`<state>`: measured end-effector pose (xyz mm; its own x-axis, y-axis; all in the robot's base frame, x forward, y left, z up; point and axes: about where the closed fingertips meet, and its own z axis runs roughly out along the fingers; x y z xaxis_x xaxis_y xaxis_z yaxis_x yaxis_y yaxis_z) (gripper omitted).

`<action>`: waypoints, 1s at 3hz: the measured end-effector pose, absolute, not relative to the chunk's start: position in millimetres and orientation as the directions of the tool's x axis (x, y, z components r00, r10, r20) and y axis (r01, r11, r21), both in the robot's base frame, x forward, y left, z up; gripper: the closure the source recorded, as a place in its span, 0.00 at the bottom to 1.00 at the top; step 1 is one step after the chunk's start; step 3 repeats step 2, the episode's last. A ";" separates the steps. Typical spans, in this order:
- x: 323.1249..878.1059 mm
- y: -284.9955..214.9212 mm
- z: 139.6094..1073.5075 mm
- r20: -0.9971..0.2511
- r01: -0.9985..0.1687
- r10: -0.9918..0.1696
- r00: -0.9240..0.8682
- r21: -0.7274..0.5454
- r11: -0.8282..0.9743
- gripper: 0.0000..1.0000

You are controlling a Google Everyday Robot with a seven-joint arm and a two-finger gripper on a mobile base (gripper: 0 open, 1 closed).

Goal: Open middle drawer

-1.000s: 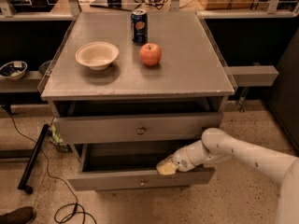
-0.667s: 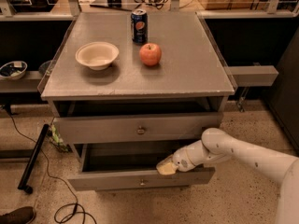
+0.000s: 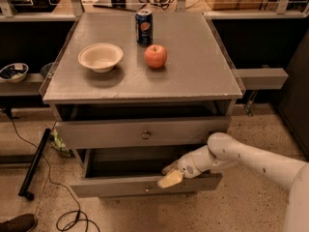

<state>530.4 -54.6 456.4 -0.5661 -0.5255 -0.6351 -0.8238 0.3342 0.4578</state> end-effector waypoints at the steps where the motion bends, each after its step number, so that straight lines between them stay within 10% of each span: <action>1: 530.4 -54.6 456.4 -0.635 -0.824 -0.526 -0.566 0.458 0.334 0.00; 3: 530.4 -54.5 456.4 -0.635 -0.824 -0.526 -0.566 0.458 0.334 0.00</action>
Offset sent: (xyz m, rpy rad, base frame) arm 0.0000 0.0000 0.0000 0.0000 0.0000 0.0000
